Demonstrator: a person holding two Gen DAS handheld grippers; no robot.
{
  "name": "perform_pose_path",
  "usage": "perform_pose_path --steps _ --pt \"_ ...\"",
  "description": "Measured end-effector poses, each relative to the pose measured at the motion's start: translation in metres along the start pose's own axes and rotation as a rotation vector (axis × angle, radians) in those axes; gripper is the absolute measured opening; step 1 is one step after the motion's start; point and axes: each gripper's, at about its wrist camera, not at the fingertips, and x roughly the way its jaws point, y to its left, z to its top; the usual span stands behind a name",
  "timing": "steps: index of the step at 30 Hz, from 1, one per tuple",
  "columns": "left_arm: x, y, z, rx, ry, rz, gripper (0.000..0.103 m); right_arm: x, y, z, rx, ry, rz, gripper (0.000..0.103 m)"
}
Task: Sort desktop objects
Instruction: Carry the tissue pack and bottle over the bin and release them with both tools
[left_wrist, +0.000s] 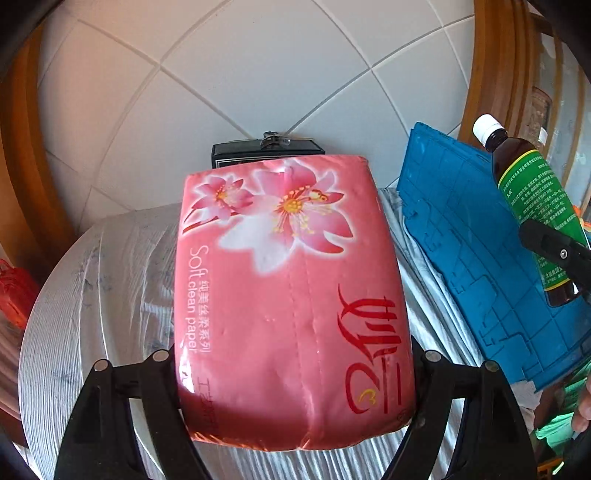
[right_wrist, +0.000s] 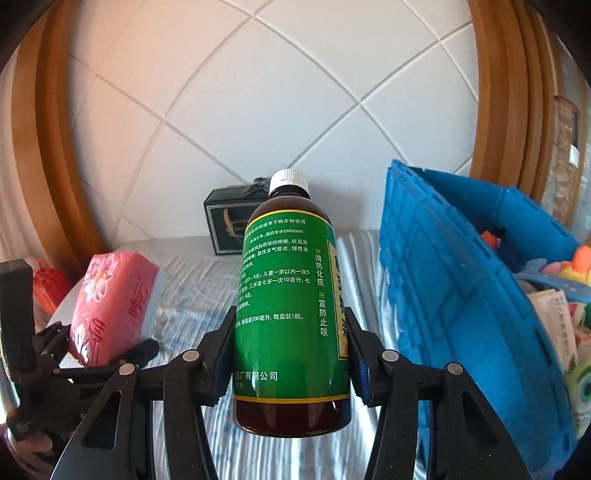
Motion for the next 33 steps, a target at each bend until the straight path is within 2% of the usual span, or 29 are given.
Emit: perform_pose_path --steps 6,11,14,19,22,26,27,31,33 --pt "-0.033 -0.038 -0.003 0.029 -0.058 -0.024 0.081 -0.046 -0.033 -0.002 0.043 -0.072 -0.005 0.051" --pt "-0.054 -0.091 0.009 0.017 -0.128 -0.032 0.081 -0.082 -0.089 0.002 0.065 -0.142 0.040 0.051" --pt "-0.065 -0.143 0.023 0.019 -0.174 -0.047 0.081 -0.102 -0.129 0.008 0.060 -0.195 0.023 0.051" --pt "-0.071 -0.245 0.050 0.054 -0.224 -0.142 0.081 -0.122 -0.213 0.014 0.049 -0.255 -0.073 0.050" --pt "-0.073 -0.305 0.070 0.082 -0.239 -0.202 0.081 -0.119 -0.265 0.020 0.067 -0.264 -0.124 0.050" --pt "-0.065 -0.376 0.088 0.148 -0.202 -0.251 0.081 -0.109 -0.317 0.018 0.094 -0.231 -0.165 0.048" --pt "-0.061 -0.391 0.089 0.161 -0.179 -0.261 0.081 -0.104 -0.324 0.016 0.090 -0.207 -0.178 0.044" --pt "-0.035 -0.438 0.081 0.247 -0.088 -0.251 0.082 -0.085 -0.352 -0.006 0.108 -0.101 -0.214 0.043" --pt "-0.023 -0.452 0.074 0.260 -0.032 -0.253 0.084 -0.085 -0.368 -0.019 0.130 -0.081 -0.206 0.048"
